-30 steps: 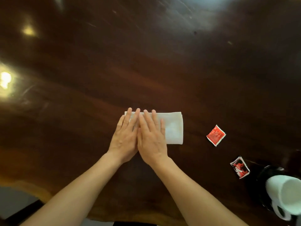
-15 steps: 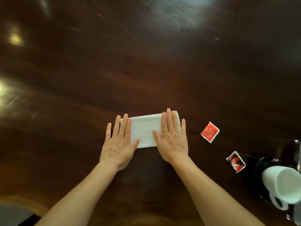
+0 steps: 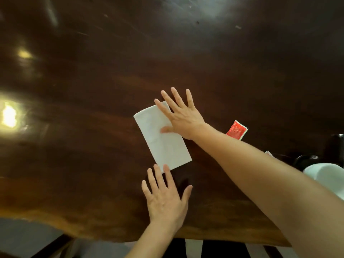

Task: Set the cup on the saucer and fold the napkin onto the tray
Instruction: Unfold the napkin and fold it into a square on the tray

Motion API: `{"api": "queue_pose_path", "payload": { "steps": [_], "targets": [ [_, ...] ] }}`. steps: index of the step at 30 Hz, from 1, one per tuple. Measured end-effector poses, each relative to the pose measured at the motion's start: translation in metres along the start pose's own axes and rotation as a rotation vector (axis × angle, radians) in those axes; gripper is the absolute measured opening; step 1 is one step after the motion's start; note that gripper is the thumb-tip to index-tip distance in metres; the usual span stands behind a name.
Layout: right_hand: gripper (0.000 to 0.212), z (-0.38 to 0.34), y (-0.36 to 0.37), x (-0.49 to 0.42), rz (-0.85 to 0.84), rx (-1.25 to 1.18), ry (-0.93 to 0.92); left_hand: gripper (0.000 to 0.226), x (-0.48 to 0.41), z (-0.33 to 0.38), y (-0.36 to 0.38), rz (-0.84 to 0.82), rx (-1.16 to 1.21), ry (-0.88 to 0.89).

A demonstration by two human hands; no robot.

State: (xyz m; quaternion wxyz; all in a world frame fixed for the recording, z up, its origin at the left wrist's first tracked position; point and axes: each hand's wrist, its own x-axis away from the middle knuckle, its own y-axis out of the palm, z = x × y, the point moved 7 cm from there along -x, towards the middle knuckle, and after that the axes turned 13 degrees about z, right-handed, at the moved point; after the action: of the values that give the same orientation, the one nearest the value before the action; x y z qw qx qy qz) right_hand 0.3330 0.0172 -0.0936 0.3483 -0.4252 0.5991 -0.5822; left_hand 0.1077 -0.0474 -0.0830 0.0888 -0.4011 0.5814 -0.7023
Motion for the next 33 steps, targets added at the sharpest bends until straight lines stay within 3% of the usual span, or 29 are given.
{"api": "queue_pose_path", "payload": {
  "steps": [4, 6, 15, 18, 23, 27, 30, 33],
  "targets": [
    [0.064, -0.001, -0.004, 0.040, 0.113, -0.279, 0.275, 0.051, -0.026, -0.027, -0.046, 0.367, 0.247, -0.019],
    [0.055, 0.004, -0.005, 0.059, 0.139, -0.365, 0.329, 0.042, -0.054, -0.045, -0.059, 0.437, 0.361, -0.016],
    [0.045, 0.016, -0.010, 0.061, 0.112, -0.464, 0.383, 0.050, -0.118, -0.078, -0.067, 0.352, 0.519, -0.030],
    [0.044, 0.019, -0.012, 0.053, 0.098, -0.488, 0.422, 0.045, -0.125, -0.084, -0.062, 0.322, 0.653, -0.161],
    [0.022, 0.015, -0.012, 0.053, 0.109, -0.451, 0.439, 0.026, -0.125, -0.084, -0.065, 0.371, 0.662, -0.227],
    [0.015, 0.002, -0.027, 0.045, -0.063, -0.402, 0.458, 0.018, -0.130, -0.074, -0.077, 0.218, 0.595, -0.182],
    [0.007, -0.003, -0.053, 0.052, -0.085, -0.611, 0.507, 0.023, -0.124, -0.075, -0.105, 0.130, 0.485, -0.055],
    [0.007, -0.009, -0.091, 0.077, 0.063, -1.038, 0.610, 0.019, -0.095, -0.088, -0.144, 0.084, 1.059, -0.022]
  ]
}}
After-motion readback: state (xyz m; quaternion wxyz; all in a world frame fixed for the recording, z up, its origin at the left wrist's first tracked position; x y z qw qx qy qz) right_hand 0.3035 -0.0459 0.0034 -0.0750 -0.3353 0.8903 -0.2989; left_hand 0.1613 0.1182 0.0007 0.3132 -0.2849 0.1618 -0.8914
